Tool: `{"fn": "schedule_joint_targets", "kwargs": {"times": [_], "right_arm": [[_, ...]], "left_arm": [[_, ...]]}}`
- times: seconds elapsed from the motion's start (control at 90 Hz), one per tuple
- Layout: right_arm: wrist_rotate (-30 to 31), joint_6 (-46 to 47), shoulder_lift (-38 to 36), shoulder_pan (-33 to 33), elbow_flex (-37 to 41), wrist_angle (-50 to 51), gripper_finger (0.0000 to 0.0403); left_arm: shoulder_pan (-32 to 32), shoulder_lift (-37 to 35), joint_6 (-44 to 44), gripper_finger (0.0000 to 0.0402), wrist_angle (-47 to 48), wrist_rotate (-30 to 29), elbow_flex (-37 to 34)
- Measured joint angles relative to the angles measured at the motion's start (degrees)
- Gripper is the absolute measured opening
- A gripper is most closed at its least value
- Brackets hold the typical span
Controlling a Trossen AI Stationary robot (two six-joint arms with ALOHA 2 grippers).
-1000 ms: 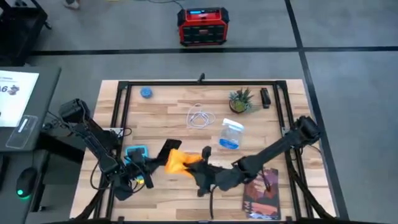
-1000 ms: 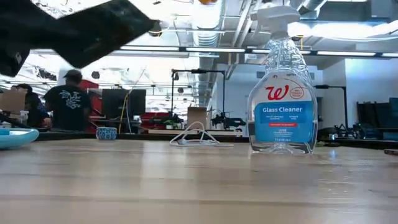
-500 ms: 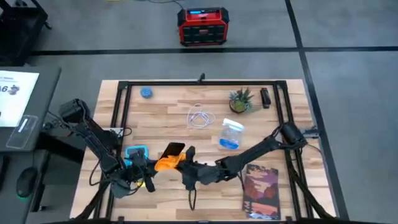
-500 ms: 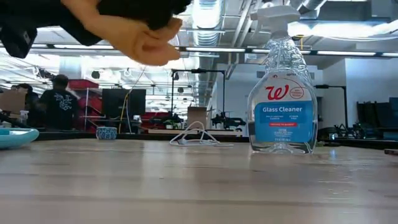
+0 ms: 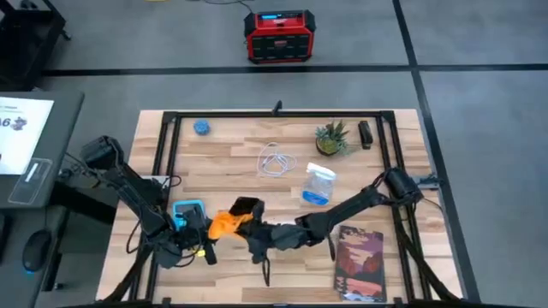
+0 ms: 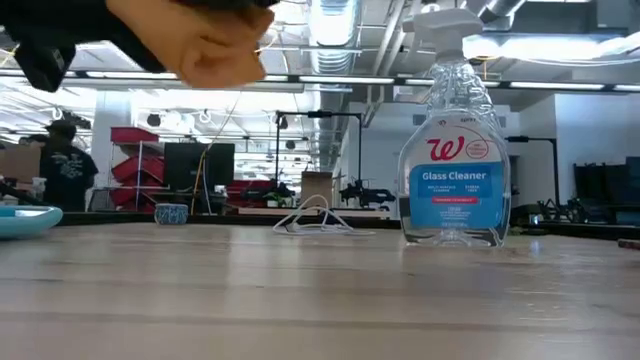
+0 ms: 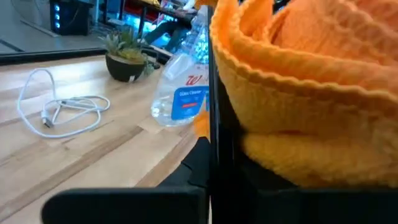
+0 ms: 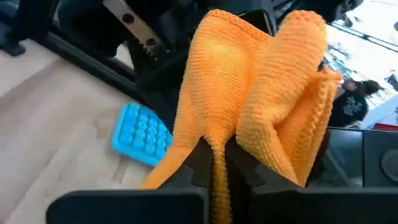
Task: Apply microfiber cloth
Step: Wipe the black cellphone using microfiber cloth
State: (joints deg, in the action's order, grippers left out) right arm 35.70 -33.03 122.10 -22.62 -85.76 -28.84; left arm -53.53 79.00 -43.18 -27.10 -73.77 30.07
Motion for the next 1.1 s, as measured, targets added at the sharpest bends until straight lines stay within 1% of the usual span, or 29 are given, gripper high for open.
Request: {"fn": "schedule_joint_targets", "kwargs": {"times": [0.1, 0.133, 0.167, 0.2, 0.233, 0.289, 0.333, 0.367, 0.4, 0.433, 0.478, 0.511, 0.589, 0.622, 0.644, 0.689, 0.722, 0.778, 0.867, 0.922, 0.956, 0.978, 1.067, 1.1], "right_arm": [[10.61, -0.47, 0.15, -1.12, 0.07, -4.7, 0.0001], [12.53, -0.45, 0.17, -1.19, 0.09, -6.34, 0.0001], [12.71, -0.19, 0.13, -1.17, 0.09, -7.17, 0.0001], [11.74, 0.16, 0.03, -1.05, 0.04, -7.28, 0.0001], [9.53, 0.33, 0.0, -0.86, 0.04, -6.86, 0.0001], [3.04, 1.53, 0.0, -0.6, 0.04, -4.59, 0.0001], [-1.78, 2.94, 0.0, -0.4, 0.0, -2.29, 0.0001], [-3.28, 4.27, -0.05, -0.31, -0.02, -0.86, 0.0001], [-3.23, 5.35, -0.13, -0.26, -0.06, 0.05, 0.0001], [-1.81, 5.8, -0.17, -0.31, -0.13, 0.64, 0.0001], [1.93, 5.66, -0.17, -0.46, -0.15, 0.85, 0.0001], [5.94, 4.83, -0.17, -0.81, -0.15, 0.58, 0.0001], [17.45, 1.5, 0.02, -1.43, 0.04, -2.98, 0.0001], [20.52, -0.35, 0.09, -1.6, 0.04, -4.97, 0.0001], [21.54, -1.49, 0.09, -1.74, 0.04, -6.12, 0.0001], [21.94, -3.03, 0.09, -1.95, 0.07, -7.68, 0.0001], [21.14, -3.28, 0.09, -2.08, 0.09, -8.41, 0.0001], [16.64, -3.18, 0.09, -2.06, 0.09, -8.15, 0.0001], [9.03, 0.25, 0.08, -2.0, 0.09, -4.83, 0.0001], [7.43, 2.94, -0.02, -2.0, 0.04, -1.75, 0.0001], [8.12, 4.21, -0.03, -2.02, 0.02, -0.22, 0.0001], [9.69, 4.61, -0.02, -2.03, 0.0, 0.18, 0.0001], [19.45, 3.62, -0.02, -2.62, 0.0, -0.3, 0.0001], [21.95, 2.44, -0.05, -2.89, 0.02, -0.89, 0.0001]], "left_arm": [[0.12, 0.0, -0.03, 0.0006, -0.06, -0.3, 0.03], [0.1, 0.0, -0.04, 0.0006, -0.1, -0.38, 0.03], [0.08, 0.0, -0.11, 0.0006, -0.14, -0.51, 0.06], [0.08, 0.0, -0.21, 0.0006, -0.31, -1.13, 0.08], [0.06, 0.0, -0.46, 0.0006, -0.88, -1.97, 0.08], [-0.03, 0.0, -0.08, 0.0006, -2.46, -3.48, 0.08], [0.03, 0.0, 2.18, 0.0006, -4.11, -4.09, 0.07], [0.08, 0.0, 4.27, 0.0006, -5.0, -4.09, 0.03], [0.1, 0.07, 5.66, 0.0006, -5.72, -4.03, 0.03], [0.14, 0.07, 6.26, 0.0006, -6.36, -4.16, 0.03], [0.23, 0.07, 6.7, 0.0006, -6.91, -4.53, 0.03], [0.32, 0.07, 6.73, 0.0006, -6.91, -4.91, 0.03], [0.41, 0.03, 6.71, 0.0006, -7.28, -5.96, 0.03], [0.42, -0.05, 6.7, 0.0006, -7.66, -6.32, 0.06], [0.5, -0.09, 6.69, 0.0006, -7.87, -6.39, 0.07], [0.65, -0.11, 6.69, 0.0006, -8.05, -6.35, 0.1], [0.69, -0.11, 6.73, 0.0006, -8.04, -6.2, 0.1], [0.69, -0.11, 7.39, 0.0006, -8.16, -5.66, 0.1], [0.92, -0.11, 9.76, 0.0006, -9.83, -5.14, 0.1], [0.98, -0.07, 10.63, 0.0006, -10.1, -5.0, 0.08], [1.0, 0.0, 10.9, 0.0006, -10.08, -5.02, 0.08], [1.01, 0.0, 10.95, 0.0006, -10.06, -5.15, 0.08], [1.16, 0.0, 10.78, 0.0006, -10.51, -6.1, 0.08], [1.19, 0.0, 10.75, 0.0006, -10.73, -6.24, 0.08]]}}
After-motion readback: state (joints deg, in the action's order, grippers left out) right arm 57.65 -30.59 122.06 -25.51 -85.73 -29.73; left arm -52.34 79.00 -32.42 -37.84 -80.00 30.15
